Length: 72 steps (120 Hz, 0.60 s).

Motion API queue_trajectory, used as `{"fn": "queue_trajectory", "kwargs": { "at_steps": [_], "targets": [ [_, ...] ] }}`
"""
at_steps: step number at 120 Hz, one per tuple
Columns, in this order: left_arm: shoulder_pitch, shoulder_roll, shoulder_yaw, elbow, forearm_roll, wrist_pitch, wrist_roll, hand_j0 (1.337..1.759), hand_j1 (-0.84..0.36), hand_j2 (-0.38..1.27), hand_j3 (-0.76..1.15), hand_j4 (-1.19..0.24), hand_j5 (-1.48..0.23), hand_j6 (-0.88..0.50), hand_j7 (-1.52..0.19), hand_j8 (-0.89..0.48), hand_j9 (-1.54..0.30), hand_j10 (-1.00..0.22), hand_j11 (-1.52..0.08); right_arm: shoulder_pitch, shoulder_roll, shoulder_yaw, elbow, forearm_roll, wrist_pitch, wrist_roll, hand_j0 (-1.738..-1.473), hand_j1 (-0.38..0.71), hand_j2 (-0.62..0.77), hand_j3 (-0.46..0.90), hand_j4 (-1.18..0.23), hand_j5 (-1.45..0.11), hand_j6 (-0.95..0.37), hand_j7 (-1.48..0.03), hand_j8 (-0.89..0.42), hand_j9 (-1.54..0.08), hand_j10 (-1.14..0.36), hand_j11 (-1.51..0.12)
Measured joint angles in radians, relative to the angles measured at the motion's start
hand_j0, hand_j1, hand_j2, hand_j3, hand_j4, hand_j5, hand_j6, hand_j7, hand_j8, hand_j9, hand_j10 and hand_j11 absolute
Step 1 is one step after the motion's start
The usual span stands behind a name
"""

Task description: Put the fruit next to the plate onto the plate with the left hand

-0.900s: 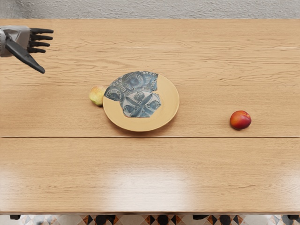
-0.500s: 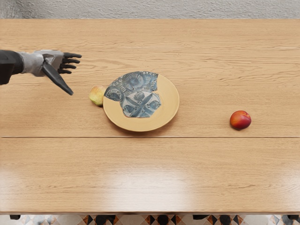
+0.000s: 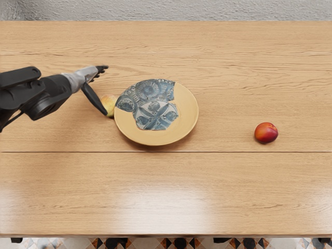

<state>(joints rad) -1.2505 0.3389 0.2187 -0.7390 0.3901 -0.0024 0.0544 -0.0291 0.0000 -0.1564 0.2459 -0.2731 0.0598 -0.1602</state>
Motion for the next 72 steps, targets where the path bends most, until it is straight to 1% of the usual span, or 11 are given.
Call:
{"fn": "queue_trajectory", "kwargs": {
  "at_steps": [4,20,33,53,72],
  "targets": [
    [0.0,-0.015,0.006,-0.001,0.003,0.004,-0.001,1.658,0.35,0.0,0.0,0.0,0.0,0.0,0.0,0.0,0.0,0.0,0.0,0.0,0.0,0.0,0.0,0.0,0.0,0.0,-1.658,-0.32,0.0,0.0,-0.02,-0.03,-0.02,-0.03,-0.02,-0.03,-0.02,-0.03],
    [0.001,-0.02,0.034,-0.003,0.005,0.01,-0.002,1.658,0.34,0.0,0.0,-0.01,-0.02,-0.01,-0.02,-0.01,-0.02,-0.01,-0.02,0.0,0.0,0.0,0.0,0.0,0.0,0.0,-1.658,-0.32,0.0,0.0,-0.02,-0.03,-0.02,-0.03,-0.02,-0.03,-0.02,-0.03],
    [-0.001,-0.02,0.056,-0.013,0.006,0.013,-0.003,1.658,0.27,0.01,0.0,-0.07,-0.08,-0.07,-0.08,-0.07,-0.08,-0.06,-0.08,0.0,0.0,0.0,0.0,0.0,0.0,0.0,-1.658,-0.32,0.0,0.0,-0.02,-0.03,-0.02,-0.03,-0.02,-0.03,-0.02,-0.03],
    [-0.001,-0.009,0.077,-0.095,0.01,0.096,-0.004,1.658,0.16,0.03,0.0,-0.16,-0.2,-0.16,-0.2,-0.16,-0.2,-0.16,-0.2,0.0,0.0,0.0,0.0,0.0,0.0,0.0,-1.658,-0.32,0.0,0.0,-0.02,-0.03,-0.02,-0.03,-0.02,-0.03,-0.02,-0.03],
    [-0.007,-0.003,0.082,-0.131,0.012,0.127,-0.004,1.658,0.08,0.05,0.0,-0.23,-0.29,-0.23,-0.29,-0.23,-0.29,-0.23,-0.29,0.0,0.0,0.0,0.0,0.0,0.0,0.0,-1.658,-0.32,0.0,0.0,-0.02,-0.03,-0.02,-0.03,-0.02,-0.03,-0.02,-0.03]
  ]
}}
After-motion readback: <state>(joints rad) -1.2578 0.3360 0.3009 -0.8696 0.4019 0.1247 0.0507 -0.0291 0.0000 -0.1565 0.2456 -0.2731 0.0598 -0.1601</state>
